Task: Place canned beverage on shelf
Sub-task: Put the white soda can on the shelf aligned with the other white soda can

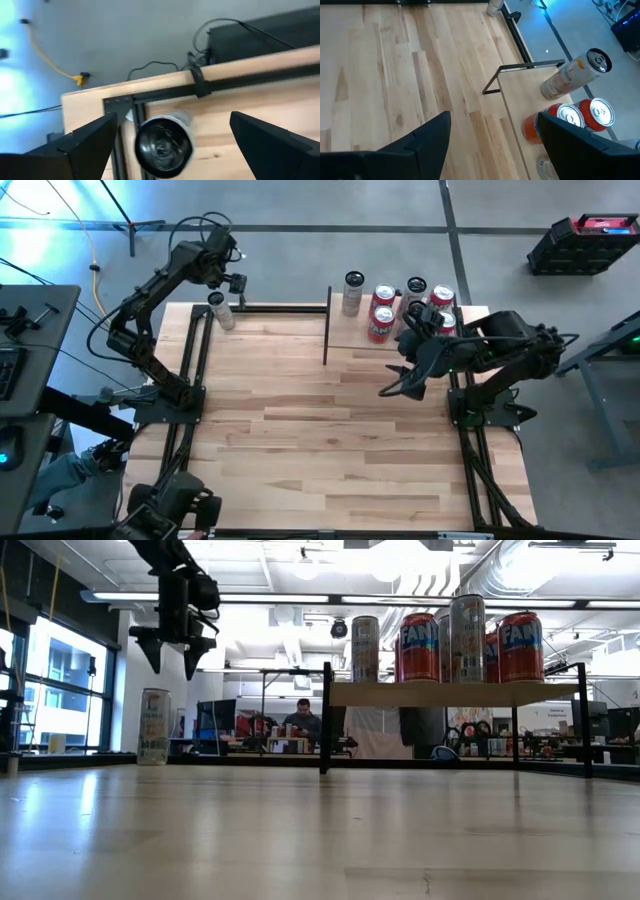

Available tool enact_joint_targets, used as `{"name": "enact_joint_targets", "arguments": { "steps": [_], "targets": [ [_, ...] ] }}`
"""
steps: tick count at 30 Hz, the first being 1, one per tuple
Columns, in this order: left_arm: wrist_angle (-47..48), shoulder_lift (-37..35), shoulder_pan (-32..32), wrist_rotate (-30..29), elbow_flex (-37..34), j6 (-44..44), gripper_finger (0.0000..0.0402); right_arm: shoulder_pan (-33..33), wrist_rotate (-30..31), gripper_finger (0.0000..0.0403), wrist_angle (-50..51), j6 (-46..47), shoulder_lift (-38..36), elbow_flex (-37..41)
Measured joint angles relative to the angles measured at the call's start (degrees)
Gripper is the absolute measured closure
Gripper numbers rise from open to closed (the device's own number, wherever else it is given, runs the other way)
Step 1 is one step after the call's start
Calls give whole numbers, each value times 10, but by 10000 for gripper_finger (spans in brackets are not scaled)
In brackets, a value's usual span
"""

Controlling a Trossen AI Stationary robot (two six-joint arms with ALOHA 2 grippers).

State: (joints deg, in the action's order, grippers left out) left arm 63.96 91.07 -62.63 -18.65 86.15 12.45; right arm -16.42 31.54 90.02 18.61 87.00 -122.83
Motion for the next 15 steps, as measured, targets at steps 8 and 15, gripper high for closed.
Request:
{"name": "enact_joint_targets", "arguments": {
  "steps": [8, 15],
  "targets": [
    [14, 0, 39, -89, 0, 128, 25, -22, 27, 120, 0, -6, 0, 0],
    [16, -1, 141, -201, 0, 247, 25, -24, 44, 120, 0, -32, 0, 0]
  ]
}}
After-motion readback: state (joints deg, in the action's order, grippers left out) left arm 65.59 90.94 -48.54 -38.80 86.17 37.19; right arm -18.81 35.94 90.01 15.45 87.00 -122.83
